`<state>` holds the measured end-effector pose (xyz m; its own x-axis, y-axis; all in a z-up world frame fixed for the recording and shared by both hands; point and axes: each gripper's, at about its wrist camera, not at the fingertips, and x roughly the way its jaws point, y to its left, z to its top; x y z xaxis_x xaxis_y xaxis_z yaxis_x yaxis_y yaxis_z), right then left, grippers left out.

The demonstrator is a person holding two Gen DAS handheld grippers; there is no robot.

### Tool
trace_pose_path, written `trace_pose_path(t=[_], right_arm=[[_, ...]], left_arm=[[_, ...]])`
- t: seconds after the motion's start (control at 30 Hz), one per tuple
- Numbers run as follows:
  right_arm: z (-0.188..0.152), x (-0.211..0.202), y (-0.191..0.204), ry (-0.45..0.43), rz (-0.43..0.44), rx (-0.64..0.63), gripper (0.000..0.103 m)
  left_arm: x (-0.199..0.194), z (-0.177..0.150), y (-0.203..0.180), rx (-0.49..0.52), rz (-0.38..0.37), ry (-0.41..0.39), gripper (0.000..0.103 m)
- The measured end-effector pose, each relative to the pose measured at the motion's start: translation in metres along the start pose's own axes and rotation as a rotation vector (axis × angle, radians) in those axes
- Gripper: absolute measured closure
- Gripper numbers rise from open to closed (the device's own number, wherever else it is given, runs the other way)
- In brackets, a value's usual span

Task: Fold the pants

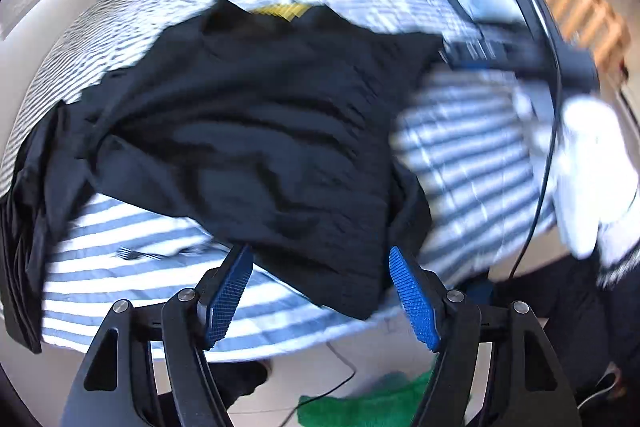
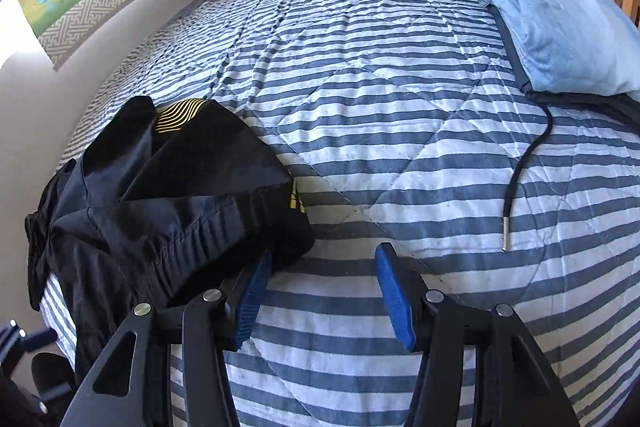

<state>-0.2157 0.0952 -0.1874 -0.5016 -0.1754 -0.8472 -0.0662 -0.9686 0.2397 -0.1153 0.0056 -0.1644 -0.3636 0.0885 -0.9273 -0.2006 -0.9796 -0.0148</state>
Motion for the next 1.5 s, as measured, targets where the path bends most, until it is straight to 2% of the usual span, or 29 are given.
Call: trace_pose_path(t=[0.07,0.13,0.2,0.27,0.3,0.37,0.4,0.43,0.5,0.57,0.63,0.67,0.73,0.77,0.8,0.83,0.93,1.0,1.07,1.17,1.27,1.37,1.43,1.5], right_arm=[[0.003,0.002,0.006,-0.007,0.015,-0.009,0.052],[0.007,0.005,0.011,-0.014,0.021,-0.008,0.052],[0.012,0.01,0.015,-0.013,0.034,-0.001,0.052],[0.015,0.015,0.017,-0.006,0.054,0.012,0.055],[0.017,0.016,0.019,-0.005,0.069,0.018,0.07],[0.022,0.015,0.023,0.0,0.086,0.013,0.087],[0.025,0.012,0.026,-0.01,0.075,0.003,0.094],[0.029,0.009,0.027,-0.021,0.057,-0.01,0.095],[0.037,0.002,0.029,-0.03,0.026,-0.029,0.098],[0.046,-0.008,0.031,-0.032,0.049,-0.041,0.098],[0.05,-0.021,0.039,-0.045,0.056,-0.091,0.089],[0.049,-0.023,0.044,-0.046,0.032,-0.12,0.08],[0.046,-0.02,0.054,-0.032,-0.04,-0.178,0.08],[0.043,-0.015,0.058,-0.008,-0.066,-0.193,0.086],[0.041,-0.01,0.062,0.013,-0.079,-0.201,0.1],[0.041,-0.006,0.066,0.033,-0.083,-0.209,0.1],[0.058,-0.015,0.092,0.003,-0.124,-0.249,0.1],[0.086,-0.03,0.122,-0.044,-0.134,-0.288,0.1],[0.122,-0.051,0.163,-0.107,-0.132,-0.338,0.1],[0.183,-0.092,0.244,-0.231,-0.127,-0.434,0.1],[0.239,-0.151,0.323,-0.383,-0.065,-0.494,0.1],[0.271,-0.223,0.378,-0.536,0.033,-0.534,0.1],[0.28,-0.263,0.396,-0.607,0.09,-0.554,0.1],[0.281,-0.288,0.4,-0.645,0.116,-0.576,0.1]], left_arm=[[0.012,-0.002,-0.007,0.004,0.058,0.019,0.029],[0.018,-0.001,0.001,-0.046,0.054,0.025,0.029],[0.018,0.001,0.006,-0.048,0.067,0.021,0.039],[0.016,0.002,0.012,-0.053,0.066,0.021,0.072],[0.014,0.002,0.018,-0.062,0.066,0.018,0.077],[0.004,0.006,0.029,-0.075,0.063,-0.005,0.086],[-0.003,0.008,0.036,-0.087,0.057,-0.02,0.092],[-0.011,0.01,0.044,-0.109,0.046,-0.035,0.096],[-0.027,0.016,0.068,-0.184,-0.02,-0.069,0.097],[-0.044,0.023,0.09,-0.233,-0.043,-0.106,0.097],[-0.053,0.025,0.108,-0.248,-0.035,-0.134,0.097],[-0.056,0.024,0.116,-0.254,-0.037,-0.145,0.097],[-0.058,0.017,0.133,-0.274,-0.07,-0.155,0.097],[-0.06,0.02,0.141,-0.28,-0.083,-0.156,0.097],[-0.063,0.019,0.147,-0.28,-0.089,-0.159,0.098],[-0.067,0.02,0.153,-0.282,-0.086,-0.169,0.098],[-0.079,0.022,0.184,-0.309,-0.093,-0.217,0.098],[-0.101,0.027,0.205,-0.338,-0.082,-0.272,0.098],[-0.135,0.039,0.234,-0.37,-0.038,-0.343,0.098],[-0.21,0.053,0.28,-0.429,0.029,-0.477,0.098],[-0.292,0.062,0.313,-0.442,0.112,-0.608,0.098],[-0.37,0.06,0.314,-0.423,0.211,-0.718,0.098],[-0.403,0.057,0.3,-0.386,0.259,-0.751,0.098],[-0.415,0.052,0.282,-0.355,0.263,-0.754,0.098]])
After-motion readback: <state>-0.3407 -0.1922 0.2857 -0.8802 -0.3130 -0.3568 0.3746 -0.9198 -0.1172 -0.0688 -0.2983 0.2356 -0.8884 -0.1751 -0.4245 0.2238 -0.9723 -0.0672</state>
